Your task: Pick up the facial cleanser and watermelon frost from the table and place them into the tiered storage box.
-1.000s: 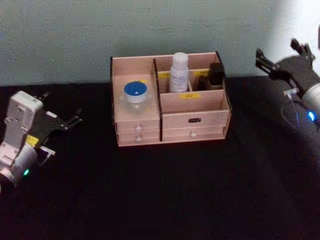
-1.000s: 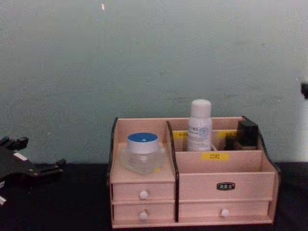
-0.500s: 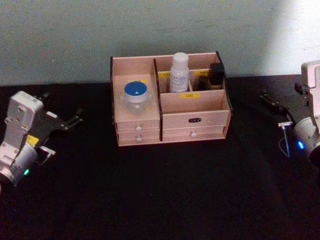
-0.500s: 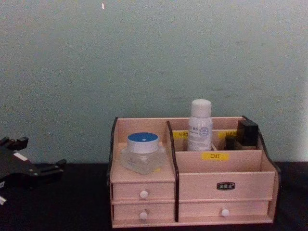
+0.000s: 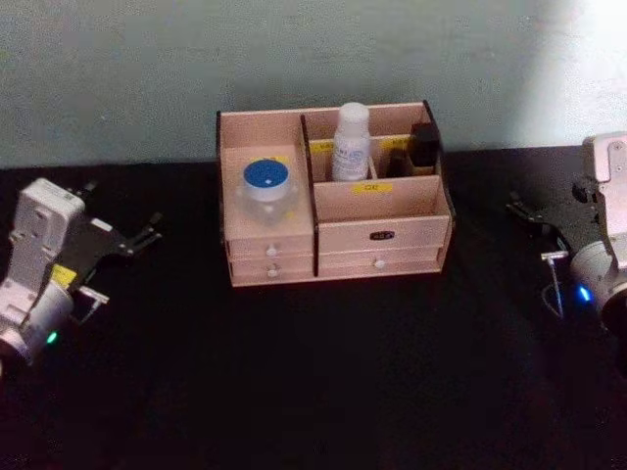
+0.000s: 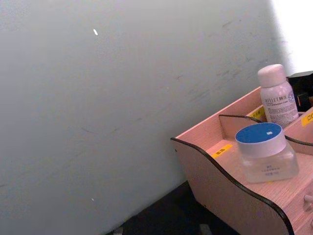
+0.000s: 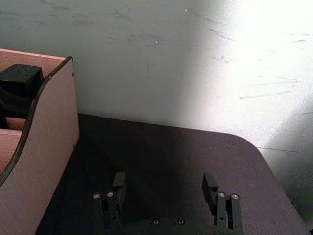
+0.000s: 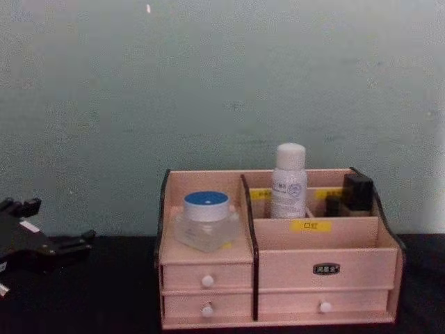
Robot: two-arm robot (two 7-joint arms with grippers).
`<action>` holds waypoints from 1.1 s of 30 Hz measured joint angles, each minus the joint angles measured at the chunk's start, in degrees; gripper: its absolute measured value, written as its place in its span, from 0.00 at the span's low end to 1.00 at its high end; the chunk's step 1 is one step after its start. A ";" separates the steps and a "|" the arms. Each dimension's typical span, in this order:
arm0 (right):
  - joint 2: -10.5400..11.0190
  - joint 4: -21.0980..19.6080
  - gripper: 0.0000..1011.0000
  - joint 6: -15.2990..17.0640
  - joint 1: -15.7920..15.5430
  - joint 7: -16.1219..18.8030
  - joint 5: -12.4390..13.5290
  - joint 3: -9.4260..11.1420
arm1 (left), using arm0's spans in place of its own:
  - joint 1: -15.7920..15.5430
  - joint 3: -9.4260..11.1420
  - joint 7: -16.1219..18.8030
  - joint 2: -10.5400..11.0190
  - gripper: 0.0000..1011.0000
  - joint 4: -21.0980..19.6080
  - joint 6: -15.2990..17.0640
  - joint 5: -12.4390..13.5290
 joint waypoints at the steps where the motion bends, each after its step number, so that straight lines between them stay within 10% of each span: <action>1: 0.03 -0.05 0.99 -0.03 0.00 -0.02 0.00 -0.04 | 0.00 0.00 0.00 0.00 0.99 0.00 0.00 0.00; 33: 0.24 -0.43 0.99 -0.36 -0.03 -0.22 -0.02 -0.25 | 0.00 0.00 0.00 0.00 0.99 0.00 0.00 0.00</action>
